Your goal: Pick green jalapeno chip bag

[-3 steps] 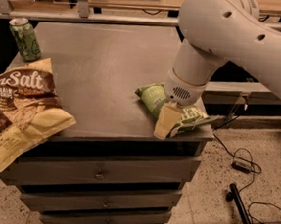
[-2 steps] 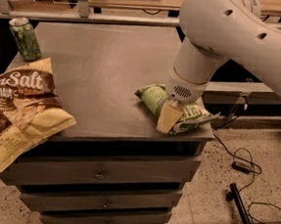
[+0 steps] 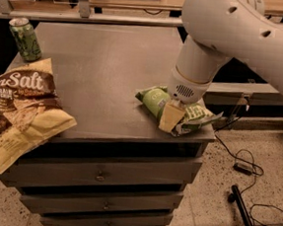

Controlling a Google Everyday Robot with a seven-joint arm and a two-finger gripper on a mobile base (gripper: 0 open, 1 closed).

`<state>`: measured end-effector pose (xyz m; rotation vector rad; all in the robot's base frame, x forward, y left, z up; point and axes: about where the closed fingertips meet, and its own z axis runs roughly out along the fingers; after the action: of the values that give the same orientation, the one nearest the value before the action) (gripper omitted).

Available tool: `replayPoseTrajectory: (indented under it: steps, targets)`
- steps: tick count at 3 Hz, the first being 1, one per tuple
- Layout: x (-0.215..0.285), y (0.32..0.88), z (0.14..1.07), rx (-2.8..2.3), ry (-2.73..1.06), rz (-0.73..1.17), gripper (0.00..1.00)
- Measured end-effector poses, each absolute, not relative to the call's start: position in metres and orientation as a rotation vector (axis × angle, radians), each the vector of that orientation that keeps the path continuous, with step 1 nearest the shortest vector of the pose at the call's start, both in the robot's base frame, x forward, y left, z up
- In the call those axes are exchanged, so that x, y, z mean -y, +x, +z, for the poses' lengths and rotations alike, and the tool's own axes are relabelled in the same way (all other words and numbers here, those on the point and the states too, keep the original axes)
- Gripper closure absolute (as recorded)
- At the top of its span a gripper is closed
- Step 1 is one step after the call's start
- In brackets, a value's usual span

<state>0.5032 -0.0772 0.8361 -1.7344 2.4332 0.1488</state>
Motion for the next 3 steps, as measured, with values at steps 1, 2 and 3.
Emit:
replayPoseTrajectory:
  steps: [1, 2, 3]
  targets:
    - [0.0773, 0.5032, 0.8380, -2.433, -1.734, 0.149, 0.60]
    - [0.0774, 0.5032, 0.8395, -2.433, -1.734, 0.149, 0.81]
    - [0.0774, 0.5032, 0.8418, -2.433, -1.734, 0.149, 1.00]
